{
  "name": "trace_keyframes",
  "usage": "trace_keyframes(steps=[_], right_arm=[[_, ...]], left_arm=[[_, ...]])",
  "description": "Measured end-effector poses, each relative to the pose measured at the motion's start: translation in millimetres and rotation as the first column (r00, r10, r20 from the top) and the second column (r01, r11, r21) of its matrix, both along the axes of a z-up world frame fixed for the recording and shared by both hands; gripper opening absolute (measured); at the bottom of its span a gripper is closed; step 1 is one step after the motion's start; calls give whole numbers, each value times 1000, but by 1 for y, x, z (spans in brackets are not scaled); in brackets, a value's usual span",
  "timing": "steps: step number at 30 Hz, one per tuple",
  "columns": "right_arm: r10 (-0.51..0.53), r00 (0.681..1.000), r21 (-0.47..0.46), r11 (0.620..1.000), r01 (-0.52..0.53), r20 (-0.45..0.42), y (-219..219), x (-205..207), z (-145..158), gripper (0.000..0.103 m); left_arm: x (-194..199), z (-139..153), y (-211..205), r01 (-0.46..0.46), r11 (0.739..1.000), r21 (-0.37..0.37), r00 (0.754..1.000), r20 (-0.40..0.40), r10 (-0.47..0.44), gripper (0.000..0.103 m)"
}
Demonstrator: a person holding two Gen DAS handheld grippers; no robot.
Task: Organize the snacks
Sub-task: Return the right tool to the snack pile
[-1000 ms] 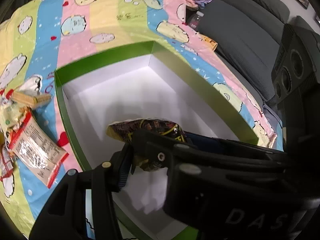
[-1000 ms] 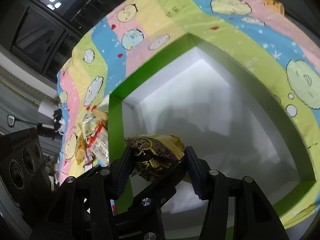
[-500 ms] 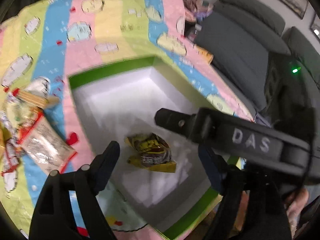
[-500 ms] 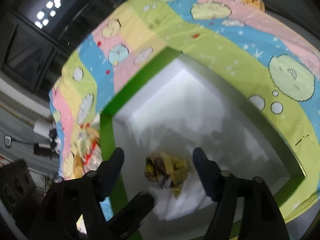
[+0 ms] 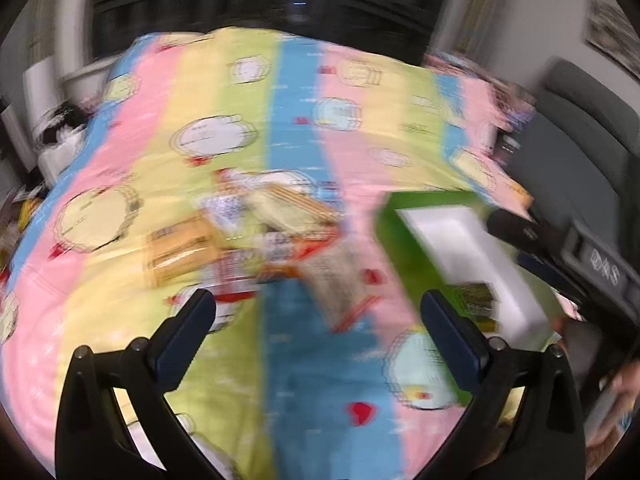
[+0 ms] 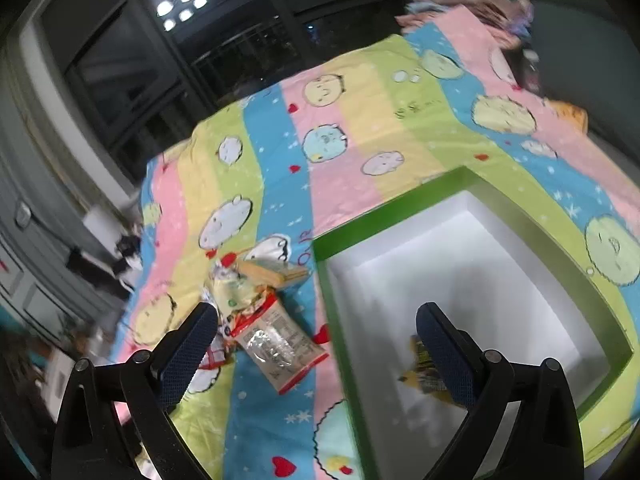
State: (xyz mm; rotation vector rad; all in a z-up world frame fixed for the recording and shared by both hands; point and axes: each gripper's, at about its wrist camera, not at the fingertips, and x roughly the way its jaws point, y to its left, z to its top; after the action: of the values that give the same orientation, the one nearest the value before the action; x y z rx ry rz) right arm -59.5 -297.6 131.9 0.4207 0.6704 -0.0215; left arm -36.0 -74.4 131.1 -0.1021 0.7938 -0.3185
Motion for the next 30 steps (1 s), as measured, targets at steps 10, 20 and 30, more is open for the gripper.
trace_keyframes(steps=[10,20,30], right_arm=[[129,990,-228,964,-138,-53,97,25,-18,99],[113,973,-390,902,-185,-201,131,68,-73,90],[76,951,-396,897,-197,-300,122,108,-111,80]], left_arm=[[14,-69,112,-361,930,69,929,-53,365,101],[32,-88,147,-347,933,-91,928,-177,328,101],[31,-87,141,-310,941,-136,939,-202,280,101]])
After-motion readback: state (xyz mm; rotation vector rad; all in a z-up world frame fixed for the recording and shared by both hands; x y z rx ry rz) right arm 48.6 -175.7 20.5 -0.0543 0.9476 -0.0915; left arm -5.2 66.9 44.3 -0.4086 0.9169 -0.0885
